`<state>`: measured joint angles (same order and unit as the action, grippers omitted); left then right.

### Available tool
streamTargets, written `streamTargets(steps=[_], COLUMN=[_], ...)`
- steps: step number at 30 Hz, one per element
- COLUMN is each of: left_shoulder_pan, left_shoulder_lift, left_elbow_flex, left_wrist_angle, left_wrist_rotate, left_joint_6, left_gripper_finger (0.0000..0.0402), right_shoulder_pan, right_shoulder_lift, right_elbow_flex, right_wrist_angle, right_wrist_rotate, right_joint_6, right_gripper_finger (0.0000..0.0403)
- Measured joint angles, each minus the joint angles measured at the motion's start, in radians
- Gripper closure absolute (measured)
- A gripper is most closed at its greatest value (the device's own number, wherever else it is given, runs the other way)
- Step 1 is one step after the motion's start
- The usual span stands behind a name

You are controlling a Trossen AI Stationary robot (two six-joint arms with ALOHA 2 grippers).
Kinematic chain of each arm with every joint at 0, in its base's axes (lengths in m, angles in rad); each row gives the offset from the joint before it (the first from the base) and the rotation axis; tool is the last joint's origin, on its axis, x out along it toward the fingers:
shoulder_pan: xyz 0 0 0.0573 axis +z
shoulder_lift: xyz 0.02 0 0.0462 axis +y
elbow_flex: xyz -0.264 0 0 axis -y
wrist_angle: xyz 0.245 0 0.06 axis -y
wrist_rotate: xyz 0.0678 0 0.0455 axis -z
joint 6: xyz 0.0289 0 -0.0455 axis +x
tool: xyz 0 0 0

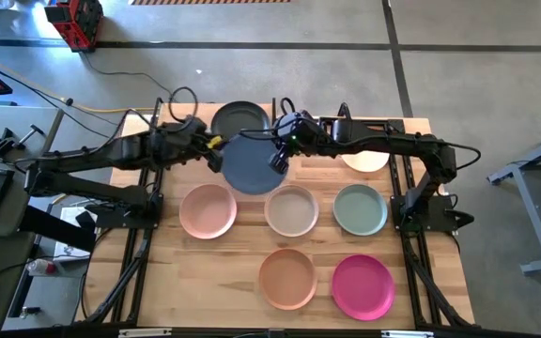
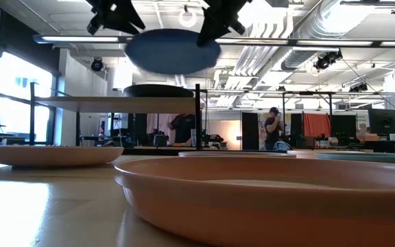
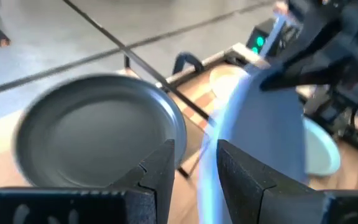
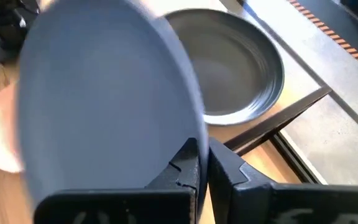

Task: Place and stack plates onto a shelf
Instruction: Stack the blue plate on top of the black plate on the shelf

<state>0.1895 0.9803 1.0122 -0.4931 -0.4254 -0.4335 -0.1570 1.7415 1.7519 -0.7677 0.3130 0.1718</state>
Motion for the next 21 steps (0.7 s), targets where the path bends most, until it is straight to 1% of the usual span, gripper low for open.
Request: streamTargets(steps=[4, 12, 15, 18, 21], left_shoulder_pan=[0.001, 0.000, 0.000, 0.000, 0.000], left_shoulder_lift=[-0.053, -0.121, -0.129, -0.128, -0.127], left_elbow_flex=[0.000, 0.000, 0.000, 0.000, 0.000], left_wrist_angle=[0.000, 0.000, 0.000, -0.001, -0.001], left_wrist_rotate=[-0.008, -0.006, -0.005, -0.005, -0.005], left_joint_6=[0.000, -0.008, -0.020, -0.029, -0.028], left_gripper_finger=[0.0295, 0.0295, 0.0295, 0.0295, 0.0295], right_shoulder_pan=[-0.038, -0.150, -0.201, -0.258, -0.316], right_shoulder_lift=[0.000, 0.001, 0.000, 0.000, 0.000], right_elbow_flex=[0.000, 0.001, 0.001, 0.001, 0.001], right_wrist_angle=[0.013, 0.159, 0.230, 0.296, 0.364], right_wrist_rotate=[-0.030, -0.213, -0.286, -0.334, -0.390], right_joint_6=[-0.029, -0.093, -0.095, -0.092, -0.035], right_gripper_finger=[0.0402, 0.0402, 0.0402, 0.0402, 0.0402])
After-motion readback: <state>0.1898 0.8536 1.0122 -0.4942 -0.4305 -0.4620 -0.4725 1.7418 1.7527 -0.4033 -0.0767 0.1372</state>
